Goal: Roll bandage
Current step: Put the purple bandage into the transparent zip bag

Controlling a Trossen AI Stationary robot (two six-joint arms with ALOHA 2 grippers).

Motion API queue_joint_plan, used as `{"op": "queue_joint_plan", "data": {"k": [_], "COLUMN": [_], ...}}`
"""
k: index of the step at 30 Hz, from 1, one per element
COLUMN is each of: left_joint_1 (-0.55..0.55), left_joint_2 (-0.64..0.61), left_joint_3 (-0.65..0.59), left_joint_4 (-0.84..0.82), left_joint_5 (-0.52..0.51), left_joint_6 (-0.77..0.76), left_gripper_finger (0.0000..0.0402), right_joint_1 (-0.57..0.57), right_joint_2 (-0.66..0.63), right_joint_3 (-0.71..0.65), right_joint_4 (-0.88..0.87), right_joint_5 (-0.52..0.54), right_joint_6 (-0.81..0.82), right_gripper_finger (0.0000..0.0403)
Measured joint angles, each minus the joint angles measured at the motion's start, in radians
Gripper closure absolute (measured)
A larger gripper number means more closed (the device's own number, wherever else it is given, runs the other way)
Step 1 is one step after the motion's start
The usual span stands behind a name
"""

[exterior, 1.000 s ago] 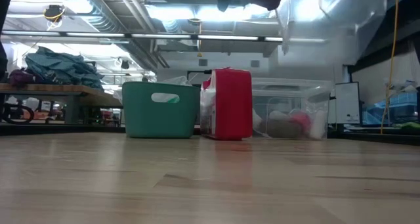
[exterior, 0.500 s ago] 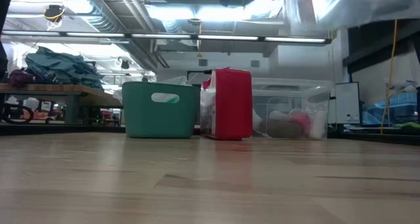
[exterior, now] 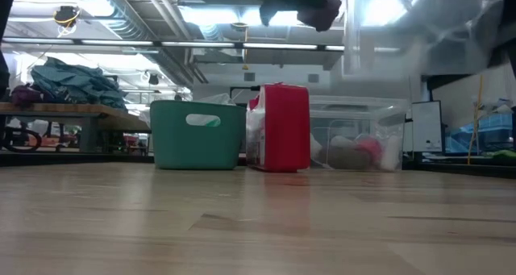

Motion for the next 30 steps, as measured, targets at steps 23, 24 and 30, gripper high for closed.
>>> {"op": "queue_joint_plan", "data": {"k": [23,24,30], "left_joint_1": [0.055,0.054,0.047], "left_joint_2": [0.000,0.000,0.000], "left_joint_3": [0.000,0.000,0.000], "left_joint_4": [0.135,0.135,0.136], "left_joint_5": [0.006,0.006,0.006], "left_joint_6": [-0.003,-0.003,-0.003], "left_gripper_finger": [0.0393,0.0393,0.0393], "right_joint_1": [0.000,0.000,0.000], "right_joint_2": [-0.005,-0.005,-0.005], "right_joint_3": [0.000,0.000,0.000], "right_joint_4": [0.010,0.014,0.067], "right_joint_5": [-0.027,-0.027,-0.028], "right_joint_6": [-0.001,-0.001,-0.002], "right_gripper_finger": [0.0398,0.0398,0.0398]}}
